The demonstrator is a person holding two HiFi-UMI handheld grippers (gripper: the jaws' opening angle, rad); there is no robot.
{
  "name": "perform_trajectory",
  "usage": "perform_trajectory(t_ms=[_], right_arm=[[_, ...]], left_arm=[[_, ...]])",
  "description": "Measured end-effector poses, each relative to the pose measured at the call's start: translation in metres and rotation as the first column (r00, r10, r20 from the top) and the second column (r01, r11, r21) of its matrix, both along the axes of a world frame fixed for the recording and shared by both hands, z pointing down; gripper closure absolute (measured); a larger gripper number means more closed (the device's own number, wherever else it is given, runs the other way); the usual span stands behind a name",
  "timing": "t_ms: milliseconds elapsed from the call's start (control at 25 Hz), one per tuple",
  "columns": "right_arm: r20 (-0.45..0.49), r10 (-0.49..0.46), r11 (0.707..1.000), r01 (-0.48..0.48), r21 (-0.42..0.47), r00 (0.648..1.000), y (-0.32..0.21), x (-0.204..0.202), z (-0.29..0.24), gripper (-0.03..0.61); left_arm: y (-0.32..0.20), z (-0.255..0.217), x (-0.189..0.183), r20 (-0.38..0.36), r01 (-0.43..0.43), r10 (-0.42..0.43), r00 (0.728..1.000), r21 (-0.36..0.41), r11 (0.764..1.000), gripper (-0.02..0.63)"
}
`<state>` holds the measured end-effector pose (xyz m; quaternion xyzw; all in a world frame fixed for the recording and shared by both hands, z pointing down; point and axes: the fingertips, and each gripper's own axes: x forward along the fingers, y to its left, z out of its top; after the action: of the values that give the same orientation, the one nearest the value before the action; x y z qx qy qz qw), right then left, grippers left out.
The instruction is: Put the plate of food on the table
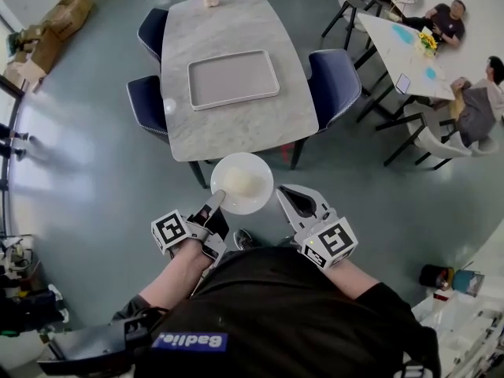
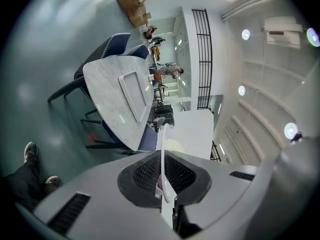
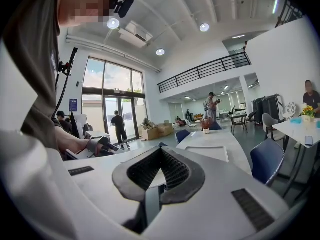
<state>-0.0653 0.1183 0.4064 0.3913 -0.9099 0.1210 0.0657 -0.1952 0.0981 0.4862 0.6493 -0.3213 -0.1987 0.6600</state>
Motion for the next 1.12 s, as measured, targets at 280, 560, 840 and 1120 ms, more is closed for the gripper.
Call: perform_trajectory(t_ms=[280,560,840,1120], right_arm=[[0.001,-0.004,1.0,0.004,-0.017,1.0,-0.007,0.008,0.006,0.568],[0.009,-0.051,0.998,0.051,-0.023,0.999,-0.031,0.023,0.007,0.568],[0.022,-0.112,0.994,0.113,-0.015,0.993,-0.071,0.033,-0.003,0.568],[0.044,-0.155,0.988,0.155,-0.014,0.987,-0.104,0.043,-0.006,0.568]], left_arm=[[-0.013,0.006,0.004,-0.001,0.019,-0.019,1.0,-0.004,1.0,0.598],[-0.034,0.005,0.019,0.022,0.046,-0.047,0.999,0.011,0.999,0.598],[-0.062,-0.002,0.029,0.04,0.098,-0.098,0.994,0.007,0.995,0.598],[-0.092,-0.005,0.038,0.04,0.148,-0.148,0.988,0.002,0.989,0.598]])
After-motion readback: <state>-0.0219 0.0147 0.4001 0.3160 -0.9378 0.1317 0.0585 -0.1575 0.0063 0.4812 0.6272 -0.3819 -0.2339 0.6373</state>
